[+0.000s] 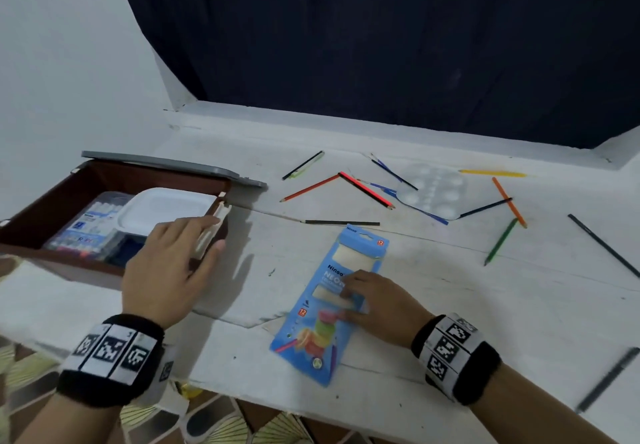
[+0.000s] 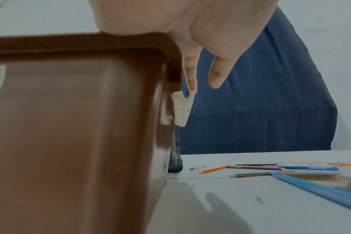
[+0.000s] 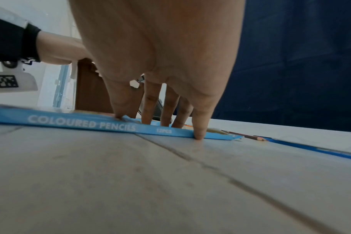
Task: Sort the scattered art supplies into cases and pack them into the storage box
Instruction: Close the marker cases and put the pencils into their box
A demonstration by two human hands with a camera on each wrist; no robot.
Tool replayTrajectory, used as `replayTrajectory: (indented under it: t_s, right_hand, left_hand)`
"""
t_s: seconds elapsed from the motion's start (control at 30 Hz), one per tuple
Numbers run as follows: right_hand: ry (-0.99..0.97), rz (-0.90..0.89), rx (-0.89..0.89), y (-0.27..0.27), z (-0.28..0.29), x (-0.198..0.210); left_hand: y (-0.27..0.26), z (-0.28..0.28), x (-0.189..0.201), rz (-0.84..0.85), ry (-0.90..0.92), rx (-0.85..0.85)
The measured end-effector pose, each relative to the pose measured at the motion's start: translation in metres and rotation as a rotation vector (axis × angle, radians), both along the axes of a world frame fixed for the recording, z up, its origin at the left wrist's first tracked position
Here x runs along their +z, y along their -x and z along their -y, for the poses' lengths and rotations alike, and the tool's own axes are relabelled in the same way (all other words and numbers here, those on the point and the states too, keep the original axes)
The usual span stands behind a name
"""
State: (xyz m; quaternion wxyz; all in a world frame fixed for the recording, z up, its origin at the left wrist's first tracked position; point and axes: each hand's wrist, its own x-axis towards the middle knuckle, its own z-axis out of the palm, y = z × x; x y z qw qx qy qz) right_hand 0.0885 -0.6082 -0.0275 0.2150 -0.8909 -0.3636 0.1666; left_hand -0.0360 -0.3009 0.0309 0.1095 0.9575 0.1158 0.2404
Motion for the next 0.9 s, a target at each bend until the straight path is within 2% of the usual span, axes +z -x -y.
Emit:
replayTrajectory:
  t_s: [0.17, 0.4, 0.63, 0.7, 0.77, 0.83, 0.9]
  right_hand:
    - [-0.009, 0.006, 0.057, -0.015, 0.019, 0.005]
    - [-0.027, -0.077, 0.072, -0.026, 0.043, 0.012]
    - [0.095, -0.084, 0.001, -0.018, 0.018, 0.031]
    - [-0.013, 0.008, -0.059, -0.013, 0.001, 0.042]
    - [-0.262, 0.04, -0.11, -0.004, -0.025, 0.055]
    - [-0.432, 0.012, -0.095, 0.01, -0.057, 0.069]
    - [-0.508, 0.011, -0.019, 0.025, -0.09, 0.078]
  left_hand:
    - [0.0, -0.001, -0.003, -0.015, -0.078, 0.001]
    - [-0.002, 0.005, -0.002, -0.029, -0.114, 0.025]
    - [0.0, 0.005, 0.001, -0.043, -0.078, 0.005]
    - [0.001, 0.005, 0.003, -0.005, 0.005, -0.022]
    - [0.002, 0.005, 0.004, 0.047, 0.122, -0.036]
    - [0.004, 0.003, 0.005, 0.095, 0.22, -0.064]
    - [0.007, -0.003, 0.009, 0.146, 0.333, -0.147]
